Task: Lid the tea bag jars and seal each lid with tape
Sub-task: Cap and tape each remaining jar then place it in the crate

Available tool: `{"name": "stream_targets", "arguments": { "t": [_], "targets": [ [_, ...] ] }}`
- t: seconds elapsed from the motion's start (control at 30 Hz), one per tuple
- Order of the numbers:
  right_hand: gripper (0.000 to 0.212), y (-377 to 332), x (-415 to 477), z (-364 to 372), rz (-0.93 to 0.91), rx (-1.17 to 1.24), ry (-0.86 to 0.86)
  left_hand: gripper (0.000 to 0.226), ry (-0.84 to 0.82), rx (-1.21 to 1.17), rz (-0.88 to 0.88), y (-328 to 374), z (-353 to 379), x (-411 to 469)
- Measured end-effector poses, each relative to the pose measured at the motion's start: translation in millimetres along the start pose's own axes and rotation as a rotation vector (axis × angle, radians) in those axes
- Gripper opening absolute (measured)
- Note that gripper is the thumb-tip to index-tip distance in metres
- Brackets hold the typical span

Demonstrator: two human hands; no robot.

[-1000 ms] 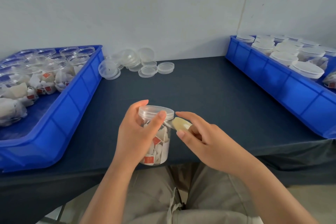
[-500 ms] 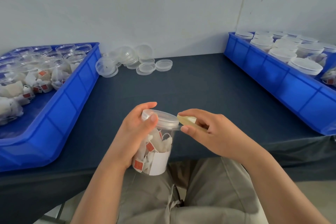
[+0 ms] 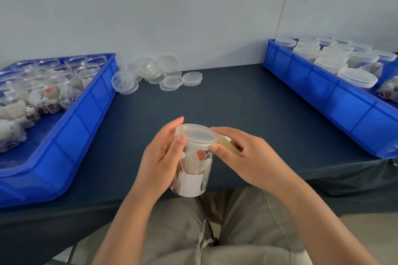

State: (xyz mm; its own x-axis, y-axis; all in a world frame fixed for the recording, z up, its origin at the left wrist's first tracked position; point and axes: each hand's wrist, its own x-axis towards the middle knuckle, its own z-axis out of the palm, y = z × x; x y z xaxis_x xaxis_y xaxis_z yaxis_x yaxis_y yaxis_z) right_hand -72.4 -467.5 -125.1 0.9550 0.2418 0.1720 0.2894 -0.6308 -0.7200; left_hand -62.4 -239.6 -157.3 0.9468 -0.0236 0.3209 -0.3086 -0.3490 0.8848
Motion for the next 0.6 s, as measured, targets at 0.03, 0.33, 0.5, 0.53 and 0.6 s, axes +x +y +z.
{"name": "stream_targets", "arguments": {
  "t": [0.03,0.33,0.5,0.53,0.6],
  "targets": [
    [0.057,-2.6,-1.7,1.0,-0.001,-0.022,0.02,0.066,-0.019,0.014,-0.023,3.6,2.9,-3.4],
    [0.058,-4.5,-6.5,13.6,-0.006,-0.054,-0.048,0.092,0.191,0.047,-0.109,16.5,12.9,-1.3],
    [0.066,0.4,-6.8,4.9,-0.039,0.014,-0.129,0.076,0.212,-0.044,-0.107,15.1,6.7,2.2],
    [0.064,1.2,-6.4,1.0,-0.055,0.014,-0.134,0.074,0.215,-0.072,-0.109,13.9,5.3,2.3],
    [0.06,3.1,-6.0,-7.7,-0.077,0.002,-0.149,0.071,0.196,-0.123,-0.112,12.9,2.1,2.4]
  ]
}}
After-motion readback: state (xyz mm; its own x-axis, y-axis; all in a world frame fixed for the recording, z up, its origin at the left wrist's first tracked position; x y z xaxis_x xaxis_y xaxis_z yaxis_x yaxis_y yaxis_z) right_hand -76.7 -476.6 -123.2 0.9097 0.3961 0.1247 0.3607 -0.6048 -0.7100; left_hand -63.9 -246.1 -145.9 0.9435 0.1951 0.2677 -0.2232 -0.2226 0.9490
